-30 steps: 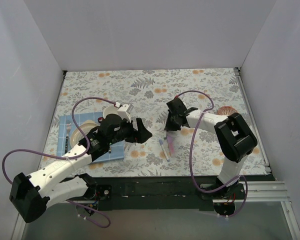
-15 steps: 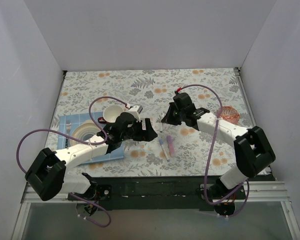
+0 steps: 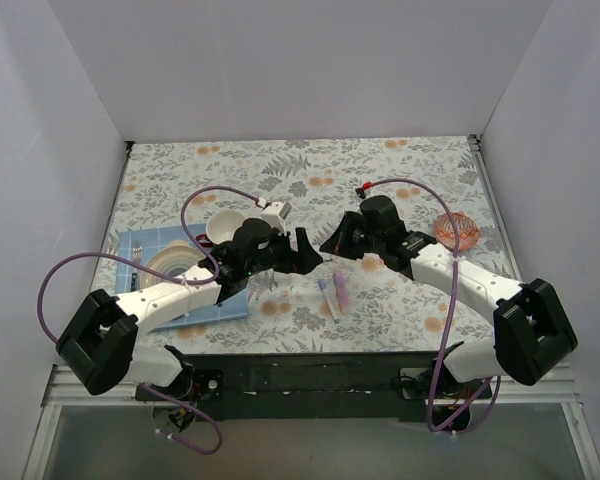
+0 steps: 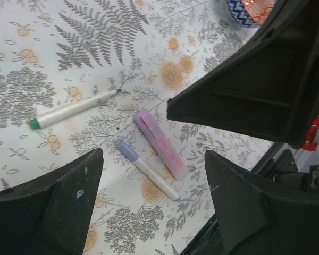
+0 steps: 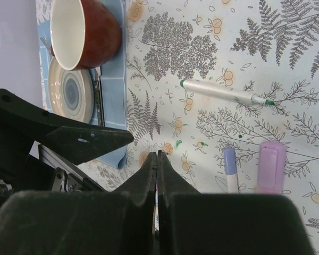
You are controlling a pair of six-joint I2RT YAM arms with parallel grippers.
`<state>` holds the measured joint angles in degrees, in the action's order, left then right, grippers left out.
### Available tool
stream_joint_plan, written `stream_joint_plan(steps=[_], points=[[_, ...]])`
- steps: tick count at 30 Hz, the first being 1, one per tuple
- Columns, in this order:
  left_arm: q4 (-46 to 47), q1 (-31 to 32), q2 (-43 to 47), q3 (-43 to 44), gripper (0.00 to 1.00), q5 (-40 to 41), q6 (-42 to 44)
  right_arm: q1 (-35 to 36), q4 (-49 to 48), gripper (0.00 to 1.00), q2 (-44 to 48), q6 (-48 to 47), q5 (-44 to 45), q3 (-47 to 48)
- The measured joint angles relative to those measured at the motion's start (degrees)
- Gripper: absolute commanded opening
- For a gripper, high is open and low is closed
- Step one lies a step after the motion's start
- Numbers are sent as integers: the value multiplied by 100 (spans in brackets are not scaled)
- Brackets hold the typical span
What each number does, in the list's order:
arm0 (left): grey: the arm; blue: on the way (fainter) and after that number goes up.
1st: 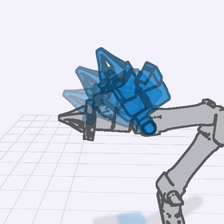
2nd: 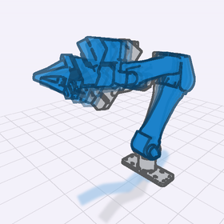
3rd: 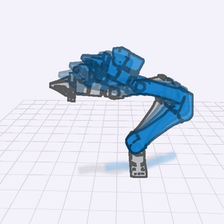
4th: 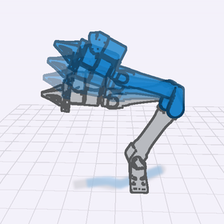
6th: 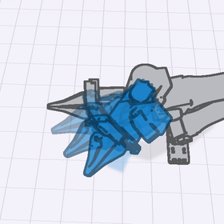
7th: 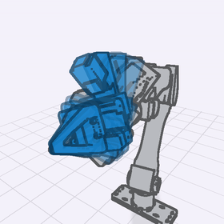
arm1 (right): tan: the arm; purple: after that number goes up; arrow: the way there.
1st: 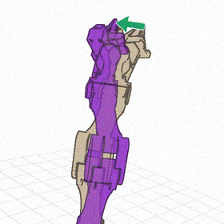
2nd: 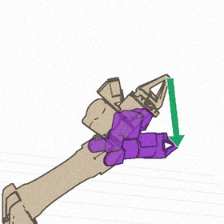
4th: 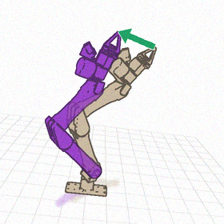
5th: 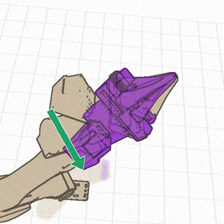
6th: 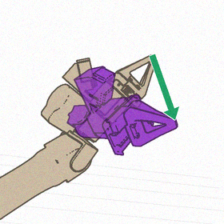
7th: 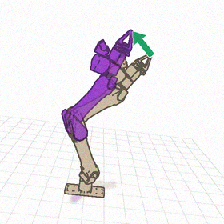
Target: Insert the pens into the pen caps
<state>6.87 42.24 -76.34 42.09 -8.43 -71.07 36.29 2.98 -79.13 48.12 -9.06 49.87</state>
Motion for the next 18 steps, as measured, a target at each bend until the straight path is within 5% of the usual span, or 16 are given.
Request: stream_joint_plan(steps=[6,9,13,18], points=[[-708,0,63,365,82,817,728,11,109,10,83,-330,212,55],[-1281,-15,-258,1043,73,719,1746,9,192,19,199,-610,323,11],[-1843,-11,-658,1510,69,328,3324,-15,229,45,960,-933,442,-363],[-2319,-7,-922,1523,66,-118,5219,-63,262,51,2114,-1266,463,-693]])
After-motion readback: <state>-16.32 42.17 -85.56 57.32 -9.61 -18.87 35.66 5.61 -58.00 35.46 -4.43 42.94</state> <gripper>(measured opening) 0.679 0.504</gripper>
